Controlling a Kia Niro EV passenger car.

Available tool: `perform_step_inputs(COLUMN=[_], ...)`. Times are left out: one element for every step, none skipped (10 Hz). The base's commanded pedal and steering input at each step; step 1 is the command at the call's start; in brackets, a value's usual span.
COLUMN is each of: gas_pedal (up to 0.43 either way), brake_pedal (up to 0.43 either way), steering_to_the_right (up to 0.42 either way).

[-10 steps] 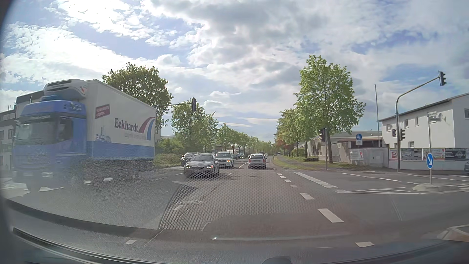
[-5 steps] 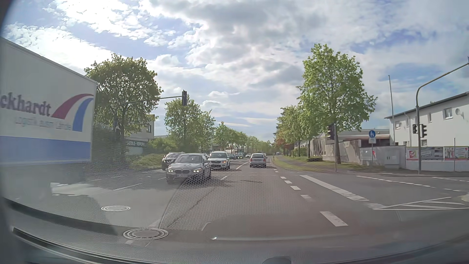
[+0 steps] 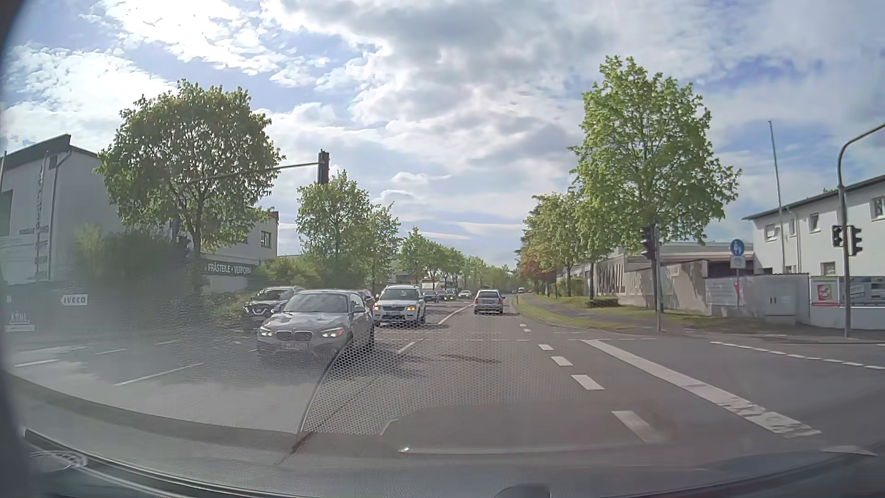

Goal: Follow the waypoints while adhering to traffic rules and regulations

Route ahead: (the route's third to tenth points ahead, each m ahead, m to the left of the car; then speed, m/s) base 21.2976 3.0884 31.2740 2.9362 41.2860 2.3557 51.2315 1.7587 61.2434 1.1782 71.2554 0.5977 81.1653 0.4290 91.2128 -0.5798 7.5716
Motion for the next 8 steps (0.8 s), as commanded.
perform_step_inputs(gas_pedal=[0.197,0.197,0.197,0.197,0.197,0.197,0.197,0.197], brake_pedal=[0.0,0.0,0.0,0.0,0.0,0.0,0.0,0.0], steering_to_the_right=[0.004,0.005,0.005,0.005,0.004,0.004,0.003,0.002])
